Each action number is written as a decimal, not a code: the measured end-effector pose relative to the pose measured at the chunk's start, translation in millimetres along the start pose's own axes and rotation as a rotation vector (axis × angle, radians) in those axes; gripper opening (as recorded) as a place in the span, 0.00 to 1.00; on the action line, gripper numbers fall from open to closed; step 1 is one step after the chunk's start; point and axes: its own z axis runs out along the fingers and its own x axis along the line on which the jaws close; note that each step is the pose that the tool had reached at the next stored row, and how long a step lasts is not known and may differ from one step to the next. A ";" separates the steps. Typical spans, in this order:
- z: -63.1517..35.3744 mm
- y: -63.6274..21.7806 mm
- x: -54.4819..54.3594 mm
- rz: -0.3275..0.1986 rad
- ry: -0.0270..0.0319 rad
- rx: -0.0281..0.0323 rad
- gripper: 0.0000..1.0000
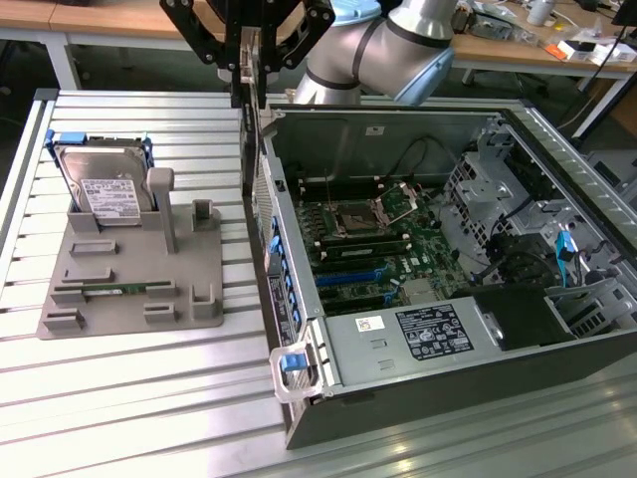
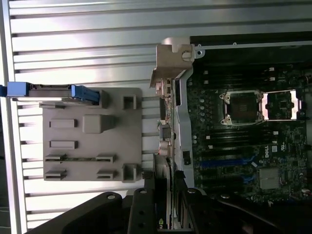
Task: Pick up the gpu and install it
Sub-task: 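Pick up the gpu and move the gpu toward the slot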
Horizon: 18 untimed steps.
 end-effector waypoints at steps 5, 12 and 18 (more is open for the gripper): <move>0.1 0.3 -4.4 0.000 0.0000 0.0000 0.26; 0.3 0.8 -12.5 0.000 0.0000 0.0000 0.26; 0.5 1.1 -17.2 0.000 0.0000 0.0000 0.26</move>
